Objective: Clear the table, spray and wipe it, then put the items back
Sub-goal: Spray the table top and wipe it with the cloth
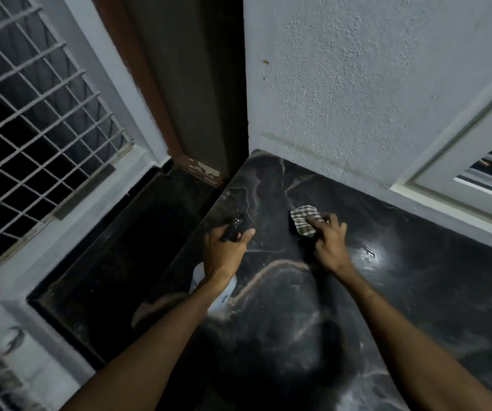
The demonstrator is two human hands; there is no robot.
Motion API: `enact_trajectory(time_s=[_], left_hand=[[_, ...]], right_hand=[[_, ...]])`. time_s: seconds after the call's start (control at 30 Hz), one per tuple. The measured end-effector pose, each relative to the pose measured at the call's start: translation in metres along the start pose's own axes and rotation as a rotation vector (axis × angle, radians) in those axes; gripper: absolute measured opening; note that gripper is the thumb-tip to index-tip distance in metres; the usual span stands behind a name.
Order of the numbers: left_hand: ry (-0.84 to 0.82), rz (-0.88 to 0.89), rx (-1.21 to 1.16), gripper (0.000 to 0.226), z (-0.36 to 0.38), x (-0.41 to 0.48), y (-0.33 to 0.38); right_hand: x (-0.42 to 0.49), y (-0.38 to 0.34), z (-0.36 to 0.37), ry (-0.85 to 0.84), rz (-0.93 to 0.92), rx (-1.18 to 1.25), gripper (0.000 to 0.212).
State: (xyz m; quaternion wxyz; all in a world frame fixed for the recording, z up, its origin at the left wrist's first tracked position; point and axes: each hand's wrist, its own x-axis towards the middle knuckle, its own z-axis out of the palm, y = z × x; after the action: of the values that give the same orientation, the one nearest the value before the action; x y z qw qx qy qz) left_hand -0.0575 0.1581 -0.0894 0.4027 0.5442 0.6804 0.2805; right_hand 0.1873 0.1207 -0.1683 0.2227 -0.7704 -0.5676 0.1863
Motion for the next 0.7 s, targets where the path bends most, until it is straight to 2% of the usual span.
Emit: enact_trajectory(time_s=[0.13,0.43,0.53,0.63,0.67,0.7], left_hand=[[0.056,0.016,-0.020,0.024,0.014,-0.055,0.000],[0.145,0.017,0.019,0.025,0.010,-0.110,-0.020],[0.191,-0.015,0.019,0.031,-0.003,-0.108,-0.036],[0.205,-0.075,0.002,0.035,-0.019,-0.102,-0.051],[0.217,-0.085,-0.029,0.034,-0.025,-0.098,-0.056],[0.227,-0.092,-0.057,0.034,-0.033,-0.093,-0.062]], right_hand=[[-0.032,0.033,-0.034,0.082,0.067,0.037,0.060],[-0.056,0.023,-0.020,-0.014,0.107,0.018,0.059],[-0.079,-0.013,0.013,-0.128,-0.034,-0.011,0.072],[-0.086,-0.041,0.040,-0.242,-0.313,-0.112,0.075],[-0.073,-0.046,0.044,-0.243,-0.358,-0.129,0.073],[-0.054,-0.052,0.047,-0.230,-0.312,-0.138,0.070]])
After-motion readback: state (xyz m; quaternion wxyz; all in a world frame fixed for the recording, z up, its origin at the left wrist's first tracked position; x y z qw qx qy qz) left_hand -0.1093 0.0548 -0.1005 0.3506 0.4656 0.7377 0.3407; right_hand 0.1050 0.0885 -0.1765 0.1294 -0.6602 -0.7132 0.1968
